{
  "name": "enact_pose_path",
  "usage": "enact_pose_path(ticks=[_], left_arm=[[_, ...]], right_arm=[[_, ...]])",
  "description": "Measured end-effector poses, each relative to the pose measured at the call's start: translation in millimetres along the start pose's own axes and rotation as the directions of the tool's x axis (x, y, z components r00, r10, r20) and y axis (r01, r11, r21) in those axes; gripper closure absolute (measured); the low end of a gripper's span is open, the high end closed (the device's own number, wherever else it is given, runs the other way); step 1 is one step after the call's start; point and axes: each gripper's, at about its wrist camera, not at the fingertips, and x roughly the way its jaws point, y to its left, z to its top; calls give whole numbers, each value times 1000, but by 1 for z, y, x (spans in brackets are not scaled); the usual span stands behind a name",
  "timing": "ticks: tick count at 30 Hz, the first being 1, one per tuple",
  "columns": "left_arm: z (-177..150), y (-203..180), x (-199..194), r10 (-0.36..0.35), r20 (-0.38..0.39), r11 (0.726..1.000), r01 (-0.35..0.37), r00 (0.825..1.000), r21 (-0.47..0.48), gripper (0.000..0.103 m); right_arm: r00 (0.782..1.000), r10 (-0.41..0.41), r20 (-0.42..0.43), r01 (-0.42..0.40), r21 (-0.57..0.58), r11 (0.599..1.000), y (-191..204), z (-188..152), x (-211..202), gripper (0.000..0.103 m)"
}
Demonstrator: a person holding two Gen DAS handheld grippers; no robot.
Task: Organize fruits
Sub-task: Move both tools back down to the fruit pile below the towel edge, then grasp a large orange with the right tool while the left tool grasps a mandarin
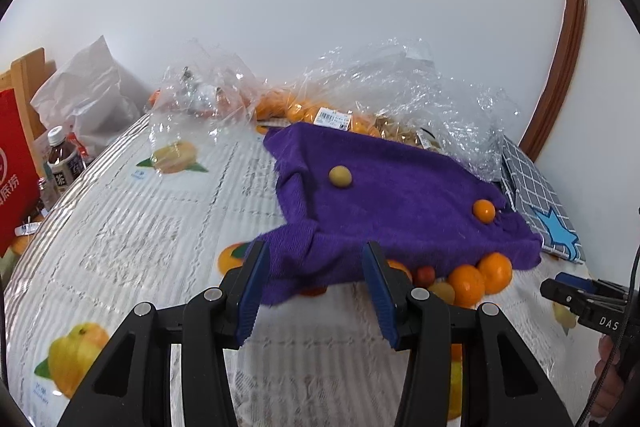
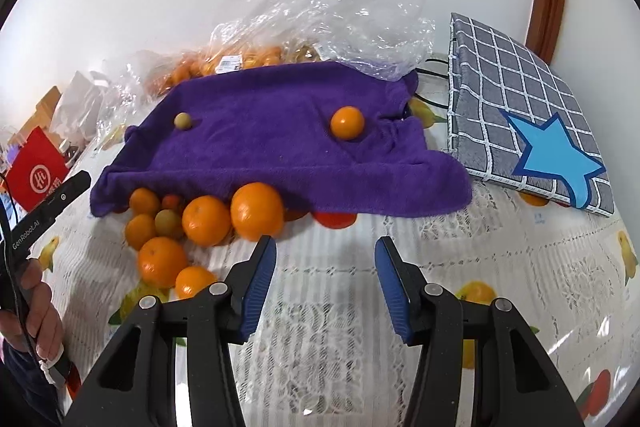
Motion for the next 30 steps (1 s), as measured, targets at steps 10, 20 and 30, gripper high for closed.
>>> enact_pose_path(ticks=[10, 20, 30], left_arm=[[-5, 16, -1, 31, -46, 998, -34, 998, -58, 55], [-6, 16, 3, 41, -67, 998, -45, 997, -54, 53], [-6, 19, 9, 44, -87, 997, -50, 995, -63, 53]], right_arm=[[1000, 18, -6, -18, -62, 998, 14, -13, 1, 51], [996, 89, -24, -90, -63, 994, 25, -15, 19, 55], [994, 111, -19, -112, -74, 991, 38, 18, 45, 55]])
